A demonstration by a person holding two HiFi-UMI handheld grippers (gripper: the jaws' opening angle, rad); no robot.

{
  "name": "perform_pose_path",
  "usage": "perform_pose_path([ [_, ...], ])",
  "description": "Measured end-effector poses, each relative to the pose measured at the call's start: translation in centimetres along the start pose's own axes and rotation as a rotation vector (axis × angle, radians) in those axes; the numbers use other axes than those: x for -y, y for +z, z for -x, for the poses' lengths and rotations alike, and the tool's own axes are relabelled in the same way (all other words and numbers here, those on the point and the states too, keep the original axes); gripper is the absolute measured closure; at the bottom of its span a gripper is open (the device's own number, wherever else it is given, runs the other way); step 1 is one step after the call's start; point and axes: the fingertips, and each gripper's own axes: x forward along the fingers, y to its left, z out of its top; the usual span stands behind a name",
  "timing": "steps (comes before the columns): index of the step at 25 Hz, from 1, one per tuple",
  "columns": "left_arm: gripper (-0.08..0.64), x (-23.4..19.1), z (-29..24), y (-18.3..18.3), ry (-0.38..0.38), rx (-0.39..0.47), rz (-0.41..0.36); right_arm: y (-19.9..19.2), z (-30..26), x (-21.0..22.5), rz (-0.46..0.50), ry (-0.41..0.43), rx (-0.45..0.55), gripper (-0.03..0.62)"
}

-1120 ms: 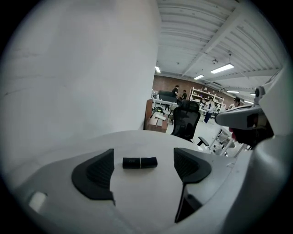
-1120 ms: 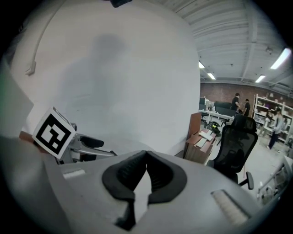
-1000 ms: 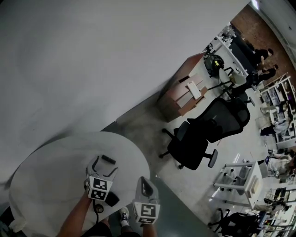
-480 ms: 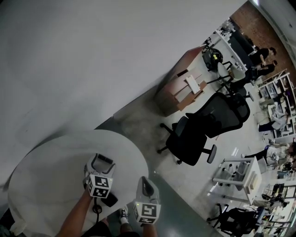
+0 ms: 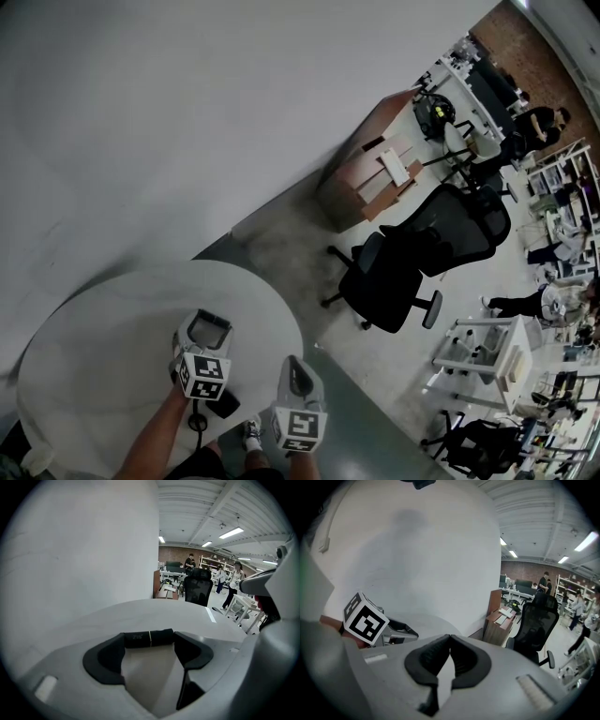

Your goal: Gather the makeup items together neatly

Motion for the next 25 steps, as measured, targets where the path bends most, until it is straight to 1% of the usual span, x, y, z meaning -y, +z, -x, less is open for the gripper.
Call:
perform_pose_path([
  [15, 0.229, -0.5, 1.4, 0.8, 0.022, 0.028, 0.023, 0.6, 0.2, -0.6, 0.01, 0.031, 0.023, 0.588],
  [20, 0.229, -0.7, 3.1, 1.6, 0.036, 0.057, 0.033, 1.5, 1.0, -1.0, 0.021, 0.04, 0.042, 0.588],
  [25, 0.229, -1.1, 5.7, 2.2, 0.07, 0.094, 0.054, 2.2, 2.3, -1.8, 0.037, 0.058, 0.079, 0.588],
])
